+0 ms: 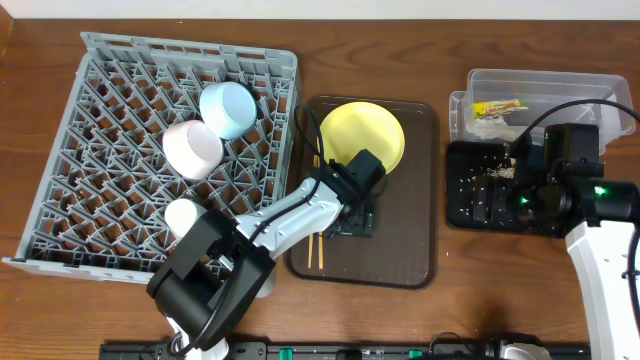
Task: Sort waste into correct bins and load items into the dishwasher
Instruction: 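Move the left gripper to the wooden chopsticks on the tray and grasp one, then insert the chopstick upright into the rack with the left gripper and release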
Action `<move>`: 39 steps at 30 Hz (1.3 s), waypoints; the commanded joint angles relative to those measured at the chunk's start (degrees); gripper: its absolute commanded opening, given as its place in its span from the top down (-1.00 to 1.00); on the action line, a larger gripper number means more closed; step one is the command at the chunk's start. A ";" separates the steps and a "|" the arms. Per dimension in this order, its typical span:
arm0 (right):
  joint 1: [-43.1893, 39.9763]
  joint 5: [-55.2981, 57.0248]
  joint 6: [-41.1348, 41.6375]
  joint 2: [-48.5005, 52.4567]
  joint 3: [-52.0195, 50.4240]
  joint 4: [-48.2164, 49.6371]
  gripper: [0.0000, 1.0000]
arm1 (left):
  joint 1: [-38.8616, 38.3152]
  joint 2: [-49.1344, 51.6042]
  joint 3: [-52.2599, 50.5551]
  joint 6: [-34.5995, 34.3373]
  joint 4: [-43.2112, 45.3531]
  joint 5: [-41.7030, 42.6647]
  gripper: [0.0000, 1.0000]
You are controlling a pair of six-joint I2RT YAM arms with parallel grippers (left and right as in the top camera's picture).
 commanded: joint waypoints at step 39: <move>-0.37 -0.07 0.24 -0.46 0.87 -1.57 -0.66 | 0.15 0.72 -2.99 -0.02 1.25 -0.26 0.88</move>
